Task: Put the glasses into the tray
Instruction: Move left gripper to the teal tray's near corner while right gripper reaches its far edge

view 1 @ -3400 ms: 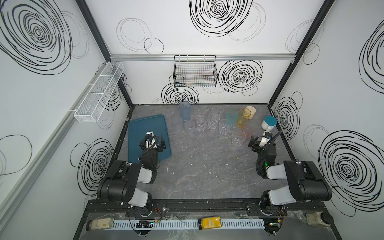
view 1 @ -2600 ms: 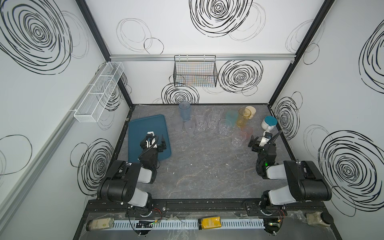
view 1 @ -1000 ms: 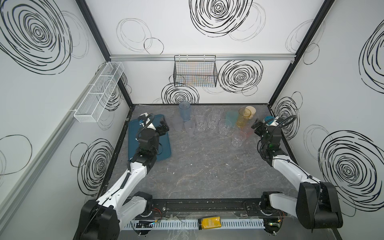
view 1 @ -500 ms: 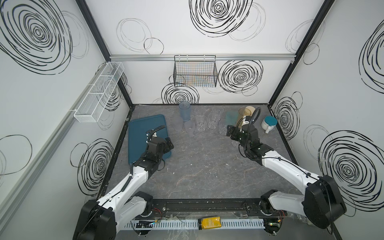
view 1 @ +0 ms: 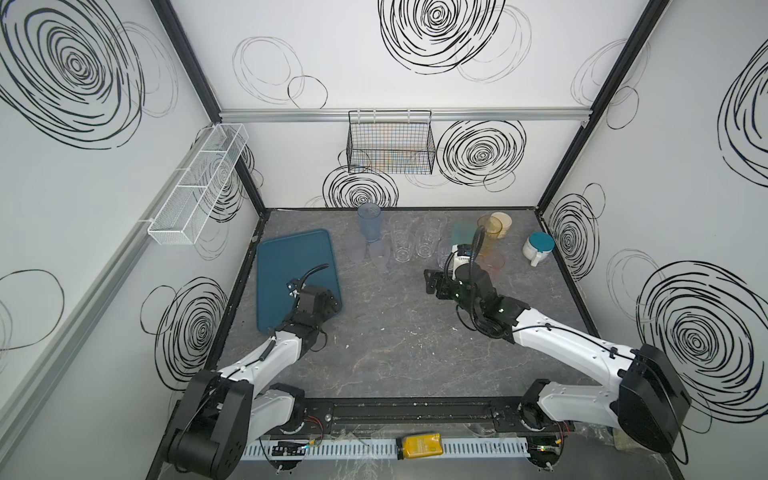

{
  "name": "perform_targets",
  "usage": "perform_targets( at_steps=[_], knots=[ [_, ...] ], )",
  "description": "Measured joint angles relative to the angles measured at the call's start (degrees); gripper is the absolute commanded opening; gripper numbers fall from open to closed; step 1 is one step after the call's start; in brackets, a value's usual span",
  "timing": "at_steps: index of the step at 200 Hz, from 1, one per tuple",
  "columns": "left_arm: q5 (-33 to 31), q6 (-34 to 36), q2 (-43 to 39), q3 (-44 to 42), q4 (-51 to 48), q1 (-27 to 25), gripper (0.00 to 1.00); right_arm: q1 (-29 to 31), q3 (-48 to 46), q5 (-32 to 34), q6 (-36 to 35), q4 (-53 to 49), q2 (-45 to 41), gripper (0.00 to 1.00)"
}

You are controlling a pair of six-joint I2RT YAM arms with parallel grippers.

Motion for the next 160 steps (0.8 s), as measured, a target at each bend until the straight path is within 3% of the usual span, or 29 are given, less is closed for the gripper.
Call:
perform_targets(
  at_steps=[41,89,112,134,160],
  knots=[
    [0.9,-2.4,0.2,-1.6,2.5,-1.3,0.97,3.4,0.1,0.0,0.6,-0.4,2.4,0.93],
    [-0.2,-8.8,-0.8,-4.9,10.3,-10.8,0.99,3.9,0.1,0.0,1.8,-0.5,2.8,0.93],
    [-2.0,-13.2,-1.3,-6.1,13.2,-17.7,0.99,4.0,0.1,0.0,2.1,-0.5,2.8,0.93],
    [-1.9,-16.7,-0.6,-6.3,10.3,-25.5,0.98,4.1,0.1,-0.2,2.6,-0.5,2.8,0.93],
    [-2.1,-16.8,-3.2,-4.3,3.0,-26.0,0.97,5.0,0.1,-0.4,3.4,-0.3,3.4,0.92]
  ],
)
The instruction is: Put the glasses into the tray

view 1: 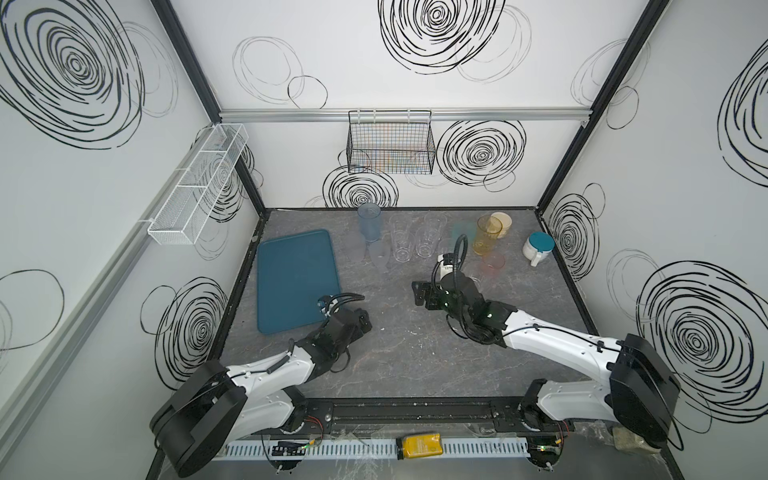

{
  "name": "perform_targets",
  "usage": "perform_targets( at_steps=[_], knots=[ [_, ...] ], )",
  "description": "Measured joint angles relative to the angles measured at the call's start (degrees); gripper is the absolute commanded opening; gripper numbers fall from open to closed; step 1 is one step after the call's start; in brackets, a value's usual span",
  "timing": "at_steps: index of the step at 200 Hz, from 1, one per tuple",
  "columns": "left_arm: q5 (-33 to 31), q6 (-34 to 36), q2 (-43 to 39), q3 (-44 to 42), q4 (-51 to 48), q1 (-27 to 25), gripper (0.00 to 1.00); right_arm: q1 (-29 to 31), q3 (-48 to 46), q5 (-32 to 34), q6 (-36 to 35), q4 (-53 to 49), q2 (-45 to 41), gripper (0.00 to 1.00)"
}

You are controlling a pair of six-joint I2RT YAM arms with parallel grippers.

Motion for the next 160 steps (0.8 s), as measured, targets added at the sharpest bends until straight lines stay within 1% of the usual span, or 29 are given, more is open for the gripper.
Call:
perform_targets(
  at_steps=[16,37,46,56,79,96,131,160],
  knots=[
    [-0.4,1.9,-4.2,1.9,-6.2,2.2,0.97,1.5,0.0,-0.5,0.7,0.8,1.7,0.90],
    [-1.0,6.1,-10.0,5.9,-11.5,7.6,0.97,4.7,1.5,-1.0,1.2,1.1,6.2,0.87],
    [-1.1,8.0,-12.0,7.6,-12.7,10.9,0.96,6.3,3.1,-1.3,1.2,1.3,9.1,0.83],
    [-1.0,10.0,-13.5,8.9,-13.6,15.0,0.96,7.5,5.4,-1.6,1.2,1.4,12.3,0.81],
    [-0.2,13.8,-15.0,9.6,-15.6,24.5,0.96,9.7,13.2,-3.1,1.3,1.0,21.2,0.79],
    [0.4,15.7,-15.4,9.6,-17.7,29.4,0.96,11.0,19.4,-3.5,1.3,0.5,27.6,0.79],
    [1.3,18.4,-15.8,10.6,-20.6,34.5,0.96,13.7,32.4,-3.2,1.3,-2.6,40.3,0.81],
    [1.2,19.6,-17.2,12.4,-23.1,37.5,0.96,14.6,40.0,-3.0,0.9,-5.5,47.7,0.79]
  ],
)
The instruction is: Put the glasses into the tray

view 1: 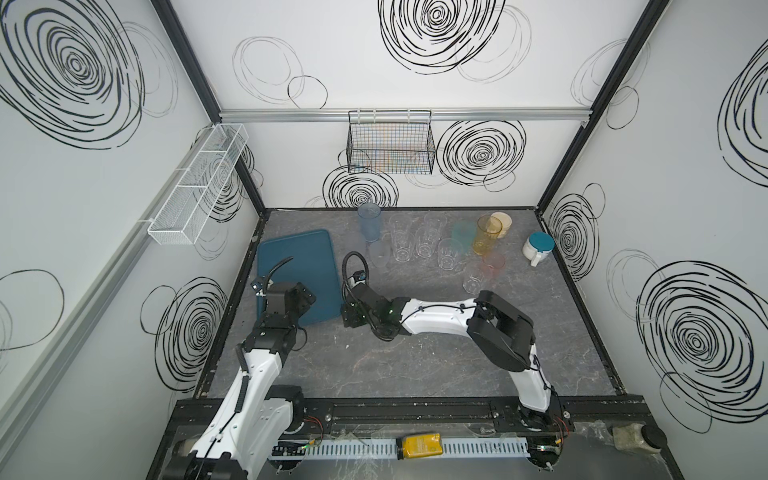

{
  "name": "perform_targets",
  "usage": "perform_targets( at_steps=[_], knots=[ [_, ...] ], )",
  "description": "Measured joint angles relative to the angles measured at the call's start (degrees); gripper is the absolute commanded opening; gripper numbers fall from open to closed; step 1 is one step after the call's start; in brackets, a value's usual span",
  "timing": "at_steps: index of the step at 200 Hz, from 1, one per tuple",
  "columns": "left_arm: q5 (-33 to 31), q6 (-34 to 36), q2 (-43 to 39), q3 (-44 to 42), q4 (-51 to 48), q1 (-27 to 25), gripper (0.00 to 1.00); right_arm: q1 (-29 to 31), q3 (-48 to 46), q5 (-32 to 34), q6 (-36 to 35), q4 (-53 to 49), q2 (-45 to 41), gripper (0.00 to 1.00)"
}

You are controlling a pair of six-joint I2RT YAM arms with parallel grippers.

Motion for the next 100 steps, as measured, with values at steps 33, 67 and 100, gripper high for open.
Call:
perform_targets(
  at_steps=[33,67,100],
  knots=[
    [-0.2,1.3,-1.6,1.5,-1.0,1.6,0.96,0.0,7.7,2.2,-1.6,-3.7,6.3,0.78],
    [0.7,1.9,-1.6,1.6,-1.4,2.5,0.97,0.0,14.9,5.6,-4.6,-7.1,11.7,0.69],
    [1.5,2.3,-1.7,1.6,-1.7,2.6,0.97,0.3,22.1,7.2,-8.6,-11.8,15.7,0.59]
  ],
)
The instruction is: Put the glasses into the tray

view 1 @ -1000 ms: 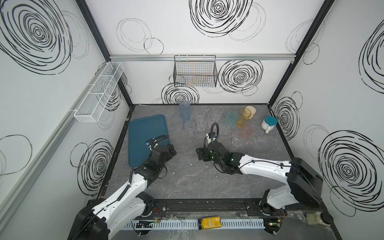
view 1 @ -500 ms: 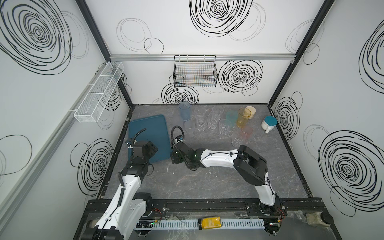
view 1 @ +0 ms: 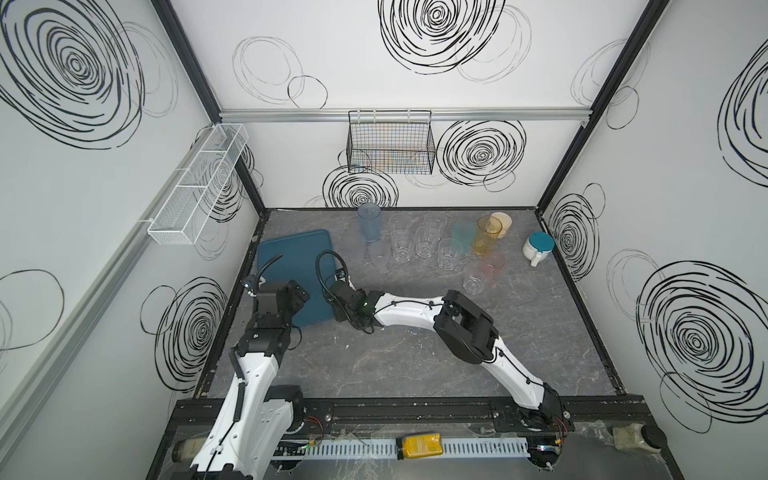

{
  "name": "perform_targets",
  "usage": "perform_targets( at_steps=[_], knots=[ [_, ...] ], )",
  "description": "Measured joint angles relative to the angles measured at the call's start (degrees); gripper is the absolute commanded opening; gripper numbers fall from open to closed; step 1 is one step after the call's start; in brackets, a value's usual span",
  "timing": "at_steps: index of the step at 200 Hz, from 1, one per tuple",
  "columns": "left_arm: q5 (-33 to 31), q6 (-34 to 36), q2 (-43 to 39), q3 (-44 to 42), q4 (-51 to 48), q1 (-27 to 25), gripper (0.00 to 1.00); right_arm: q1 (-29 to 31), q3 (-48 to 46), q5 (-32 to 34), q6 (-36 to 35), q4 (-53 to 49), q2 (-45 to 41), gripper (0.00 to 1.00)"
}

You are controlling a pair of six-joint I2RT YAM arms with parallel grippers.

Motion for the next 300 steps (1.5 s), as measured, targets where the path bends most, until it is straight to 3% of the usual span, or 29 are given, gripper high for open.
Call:
perform_targets(
  at_steps=[63,106,156,208,250,300],
  knots=[
    [1.1,0.1,-2.4,1.0,-1.0,0.4,0.97,1.1,-1.4,-0.9,-9.0,-5.7,-2.3,0.53],
    [2.7,-0.7,-2.6,0.7,0.2,0.4,0.97,1.5,-9.0,1.5,-13.3,-7.3,-7.6,0.50],
    [2.9,-0.1,-3.5,0.6,0.2,0.4,0.96,1.7,-23.5,8.2,-18.3,-6.0,-16.6,0.56],
    [3.8,0.2,-3.1,0.6,0.5,0.8,0.96,-0.7,-30.8,16.3,-22.3,-6.4,-21.1,0.67],
    [4.9,-0.5,-2.4,-1.5,2.8,-0.1,0.96,-2.6,-31.6,18.7,-19.0,-14.1,-23.6,0.77],
    [4.0,-2.6,-0.4,-6.3,5.8,-8.7,0.96,-3.5,-37.2,7.6,-3.8,-17.5,-36.1,0.77]
  ],
)
